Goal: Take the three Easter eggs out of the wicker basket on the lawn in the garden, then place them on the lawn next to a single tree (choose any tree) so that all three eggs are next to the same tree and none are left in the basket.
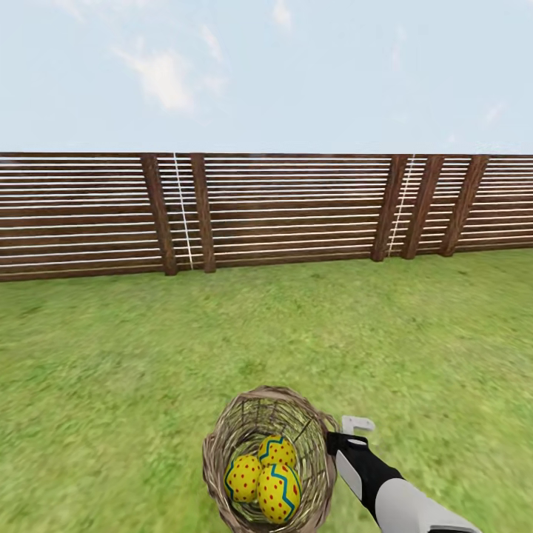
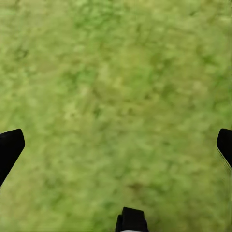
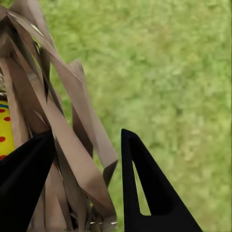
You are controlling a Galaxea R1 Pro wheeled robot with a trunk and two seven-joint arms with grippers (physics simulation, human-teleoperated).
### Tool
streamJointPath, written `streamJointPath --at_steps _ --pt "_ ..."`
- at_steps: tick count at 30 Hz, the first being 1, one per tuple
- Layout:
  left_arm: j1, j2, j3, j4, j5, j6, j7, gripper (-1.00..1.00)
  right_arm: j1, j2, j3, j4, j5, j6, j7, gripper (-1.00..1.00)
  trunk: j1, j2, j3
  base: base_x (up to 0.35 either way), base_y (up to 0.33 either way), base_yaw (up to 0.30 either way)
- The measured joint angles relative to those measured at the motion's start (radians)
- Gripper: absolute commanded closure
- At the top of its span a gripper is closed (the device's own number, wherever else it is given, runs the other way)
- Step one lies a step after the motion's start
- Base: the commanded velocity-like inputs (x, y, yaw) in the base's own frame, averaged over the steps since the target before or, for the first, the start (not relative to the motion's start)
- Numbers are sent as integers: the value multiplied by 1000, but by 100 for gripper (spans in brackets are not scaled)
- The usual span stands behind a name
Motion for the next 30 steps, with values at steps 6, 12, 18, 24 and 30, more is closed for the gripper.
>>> streamJointPath --at_steps 6,12,18,24,30 --pt "0 0 0 1 -1 0 0 -100 0 0 -2 -4 0 0 1 100 0 0 0 336 -22 -1" --pt "0 -10 0 6 -3 0 29 -100 0 0 -3 -3 -2 0 1 100 0 0 2 293 -170 -185" --pt "0 -21 0 34 2 -17 39 -100 0 0 -2 -5 -3 0 0 100 0 0 5 278 -197 -170" --pt "0 -23 0 36 2 -20 40 -100 0 0 0 -6 -3 0 1 100 0 0 5 291 -155 -12" --pt "0 -22 0 36 2 -20 40 -100 0 0 0 -4 -3 0 0 100 0 0 5 309 -104 32"
